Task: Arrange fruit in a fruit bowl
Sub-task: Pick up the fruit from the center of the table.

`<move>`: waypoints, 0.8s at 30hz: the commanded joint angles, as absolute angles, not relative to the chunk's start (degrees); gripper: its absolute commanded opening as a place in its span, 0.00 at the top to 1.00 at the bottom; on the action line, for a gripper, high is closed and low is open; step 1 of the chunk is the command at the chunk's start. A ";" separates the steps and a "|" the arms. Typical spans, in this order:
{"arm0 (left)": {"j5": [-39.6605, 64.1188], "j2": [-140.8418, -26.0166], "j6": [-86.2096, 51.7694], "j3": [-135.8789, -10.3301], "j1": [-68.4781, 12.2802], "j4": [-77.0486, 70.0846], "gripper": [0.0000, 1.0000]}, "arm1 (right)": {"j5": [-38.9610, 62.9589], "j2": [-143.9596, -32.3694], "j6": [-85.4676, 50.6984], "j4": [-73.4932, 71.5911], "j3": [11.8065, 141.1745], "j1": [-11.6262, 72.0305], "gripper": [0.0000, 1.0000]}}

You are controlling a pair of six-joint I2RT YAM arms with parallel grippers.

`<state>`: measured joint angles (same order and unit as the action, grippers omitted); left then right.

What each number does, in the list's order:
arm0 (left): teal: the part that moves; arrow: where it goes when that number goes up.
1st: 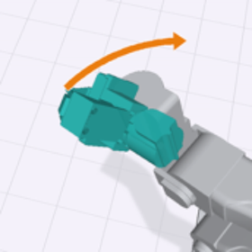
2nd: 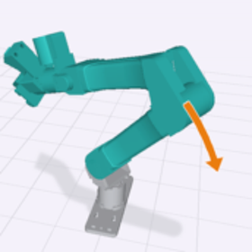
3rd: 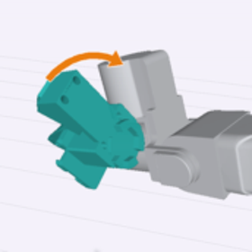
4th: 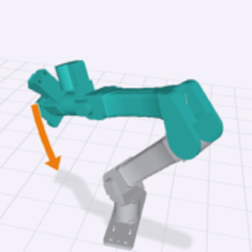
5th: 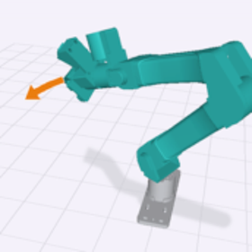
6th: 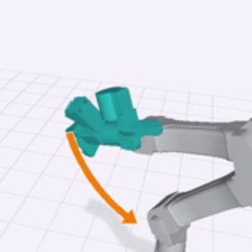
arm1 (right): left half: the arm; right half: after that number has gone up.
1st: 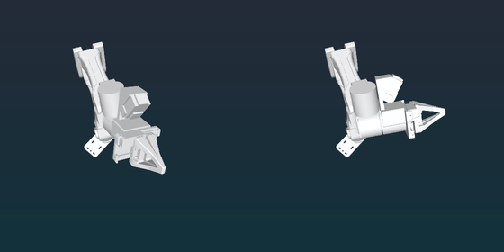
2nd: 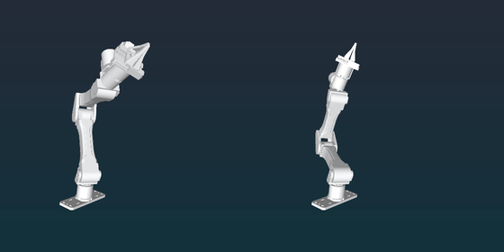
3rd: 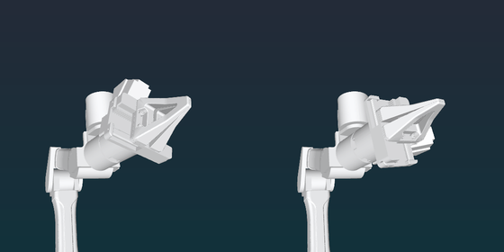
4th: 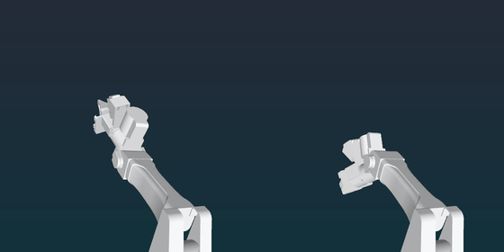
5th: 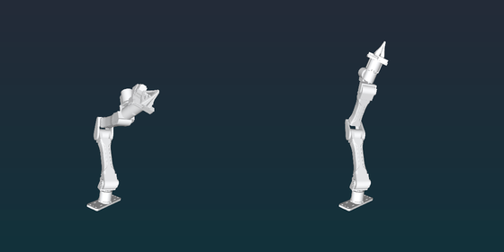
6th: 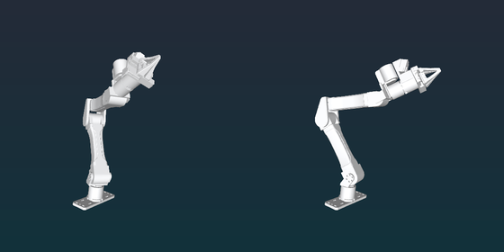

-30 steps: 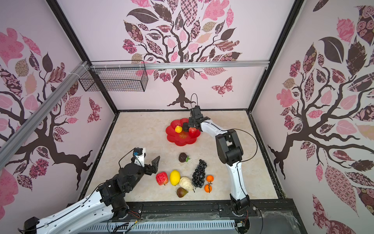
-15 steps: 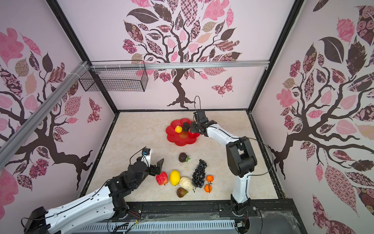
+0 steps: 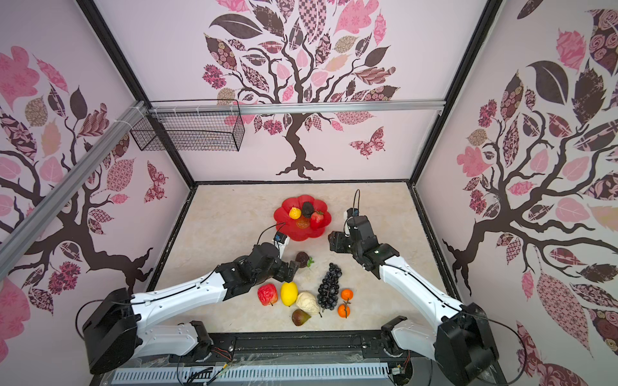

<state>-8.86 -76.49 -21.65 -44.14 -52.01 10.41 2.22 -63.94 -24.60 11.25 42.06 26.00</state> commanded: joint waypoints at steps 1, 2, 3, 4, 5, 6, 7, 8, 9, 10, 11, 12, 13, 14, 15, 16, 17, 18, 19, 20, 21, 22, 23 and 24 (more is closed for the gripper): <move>-5.44 -81.08 -23.43 -49.60 -51.79 12.59 0.11 | 3.77 -57.82 -28.16 9.69 38.17 25.97 0.27; -5.49 -82.80 -23.84 -50.92 -51.77 12.97 0.11 | 3.83 -56.28 -28.60 9.49 36.68 25.98 0.26; -5.80 -84.64 -24.22 -52.27 -51.77 13.42 0.11 | 3.63 -54.79 -28.91 9.68 35.49 25.96 0.24; -6.34 -86.18 -24.82 -53.55 -51.77 14.41 0.11 | 3.27 -53.62 -29.02 9.95 34.66 25.93 0.23; -7.08 -87.97 -25.53 -54.93 -51.77 15.37 0.10 | 2.80 -52.30 -29.02 10.28 33.88 25.93 0.23; -7.48 -89.58 -25.90 -56.04 -51.77 16.04 0.10 | 2.64 -51.00 -29.07 10.71 33.19 25.93 0.22; -7.70 -90.75 -26.13 -56.82 -51.78 16.42 0.10 | 2.60 -50.01 -29.00 10.82 32.69 25.89 0.21; -7.74 -92.04 -26.40 -57.74 -51.77 16.73 0.09 | 2.62 -48.86 -29.04 11.04 32.08 25.89 0.20; -7.86 -93.15 -26.77 -58.46 -51.77 16.71 0.09 | 2.78 -47.96 -29.05 11.03 31.56 25.93 0.20; -7.89 -94.12 -26.97 -59.02 -51.77 16.65 0.09 | 3.11 -47.33 -29.08 10.88 31.03 25.95 0.19; -7.96 -95.15 -27.07 -59.77 -51.77 16.73 0.09 | 3.64 -46.72 -29.06 10.81 30.54 25.90 0.19; -8.34 -96.18 -27.38 -60.69 -51.77 17.06 0.09 | 4.02 -46.38 -29.12 10.70 30.16 25.91 0.19; -8.80 -97.14 -27.71 -61.34 -51.77 17.57 0.09 | 4.26 -46.31 -29.16 10.57 29.70 25.93 0.19; -9.55 -98.14 -27.98 -62.17 -51.77 18.04 0.09 | 4.68 -46.27 -29.25 10.34 29.30 25.97 0.19; -10.30 -99.04 -28.18 -62.96 -51.83 18.57 0.09 | 5.04 -46.24 -29.40 10.22 28.98 25.93 0.18; -10.90 -99.85 -28.36 -63.61 -51.77 19.04 0.09 | 5.34 -46.24 -29.50 10.04 28.64 25.93 0.18; -11.40 -100.63 -28.40 -64.29 -51.77 19.45 0.09 | 5.73 -46.24 -29.64 9.92 28.37 25.93 0.18; -11.53 -101.23 -28.32 -64.75 -51.77 19.72 0.10 | 5.93 -46.21 -29.62 9.63 28.10 25.93 0.18; -11.55 -101.73 -28.30 -65.14 -51.77 19.83 0.11 | 5.94 -46.07 -29.77 9.42 27.81 25.93 0.18; -11.66 -102.19 -28.30 -65.53 -51.85 20.00 0.12 | 5.89 -45.94 -29.71 9.36 27.62 25.93 0.18; -11.81 -102.72 -28.43 -65.80 -51.81 20.12 0.14 | 5.91 -45.88 -29.70 9.40 27.52 25.95 0.18; -11.99 -103.12 -28.55 -66.06 -51.78 20.33 0.16 | 5.90 -45.90 -29.54 9.46 27.53 25.89 0.18; -12.13 -103.50 -28.65 -66.25 -51.79 20.52 0.19 | 5.89 -45.89 -29.40 9.46 27.51 25.97 0.18; -12.22 -103.77 -28.72 -66.40 -51.83 20.59 0.21 | 5.89 -45.93 -29.31 9.40 27.43 25.95 0.17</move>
